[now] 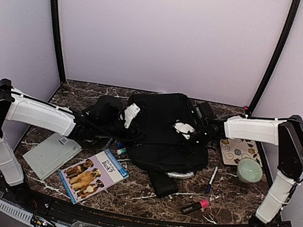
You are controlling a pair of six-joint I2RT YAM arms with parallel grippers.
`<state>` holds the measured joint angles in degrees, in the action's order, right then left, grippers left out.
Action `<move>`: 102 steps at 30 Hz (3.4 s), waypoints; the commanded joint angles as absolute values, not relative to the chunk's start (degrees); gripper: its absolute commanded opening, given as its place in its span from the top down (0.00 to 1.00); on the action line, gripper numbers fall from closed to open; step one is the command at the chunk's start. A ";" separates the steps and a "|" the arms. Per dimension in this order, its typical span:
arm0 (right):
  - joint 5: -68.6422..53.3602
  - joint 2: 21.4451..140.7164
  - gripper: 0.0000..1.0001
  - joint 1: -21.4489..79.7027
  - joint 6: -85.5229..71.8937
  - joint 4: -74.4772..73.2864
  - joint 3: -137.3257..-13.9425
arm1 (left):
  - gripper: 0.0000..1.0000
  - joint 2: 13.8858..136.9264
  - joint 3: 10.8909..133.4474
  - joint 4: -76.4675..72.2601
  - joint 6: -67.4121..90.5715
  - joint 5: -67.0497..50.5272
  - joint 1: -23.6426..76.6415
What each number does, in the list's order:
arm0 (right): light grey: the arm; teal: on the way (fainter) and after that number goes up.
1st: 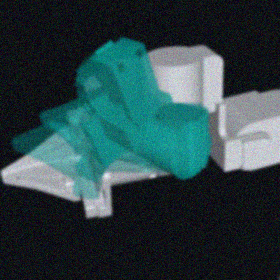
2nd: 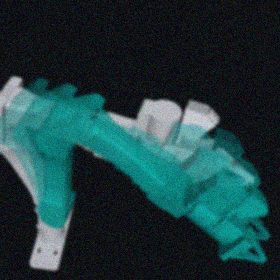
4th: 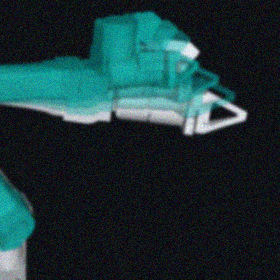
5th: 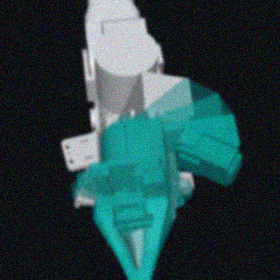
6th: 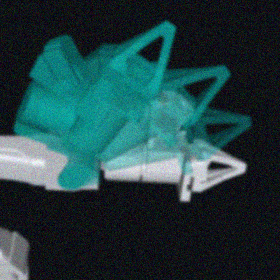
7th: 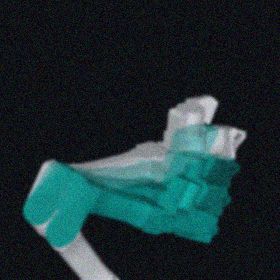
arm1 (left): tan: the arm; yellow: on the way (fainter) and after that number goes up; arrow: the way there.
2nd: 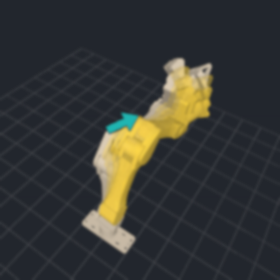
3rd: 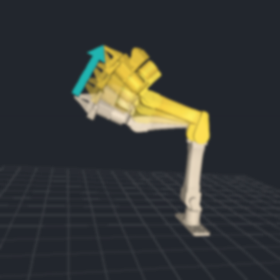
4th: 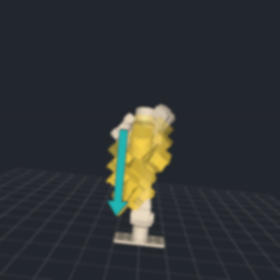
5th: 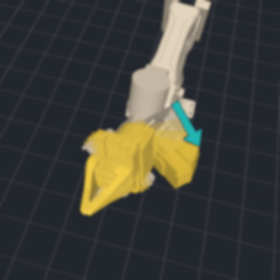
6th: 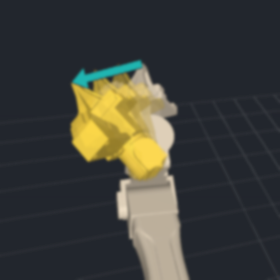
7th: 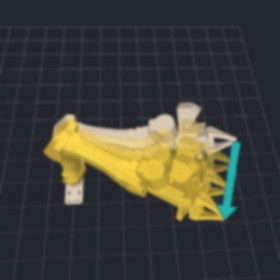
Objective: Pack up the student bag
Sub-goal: Move the student bag to the center of the board.
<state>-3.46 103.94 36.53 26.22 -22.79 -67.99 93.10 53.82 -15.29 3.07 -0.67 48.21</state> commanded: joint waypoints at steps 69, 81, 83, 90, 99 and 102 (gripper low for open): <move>-16.38 108.15 0.52 61.38 25.01 -17.94 -72.86 | 0.16 68.44 36.75 29.17 33.33 -0.04 36.74; -6.19 120.24 0.47 65.50 19.72 -18.61 -81.94 | 0.18 74.25 33.96 24.67 30.79 0.05 33.40; -5.32 121.65 0.47 64.74 17.43 -19.20 -83.90 | 0.18 74.92 33.82 24.09 30.32 -0.71 33.40; -4.97 124.96 0.47 61.28 14.39 -20.25 -88.04 | 0.22 76.10 33.26 21.76 29.60 -8.15 33.39; -2.99 126.55 0.48 59.16 14.41 -20.49 -90.08 | 0.32 67.51 30.04 23.24 38.67 -18.48 33.40; -2.54 126.82 0.48 58.91 14.24 -20.70 -90.59 | 0.36 62.96 27.67 21.56 43.03 -22.51 33.40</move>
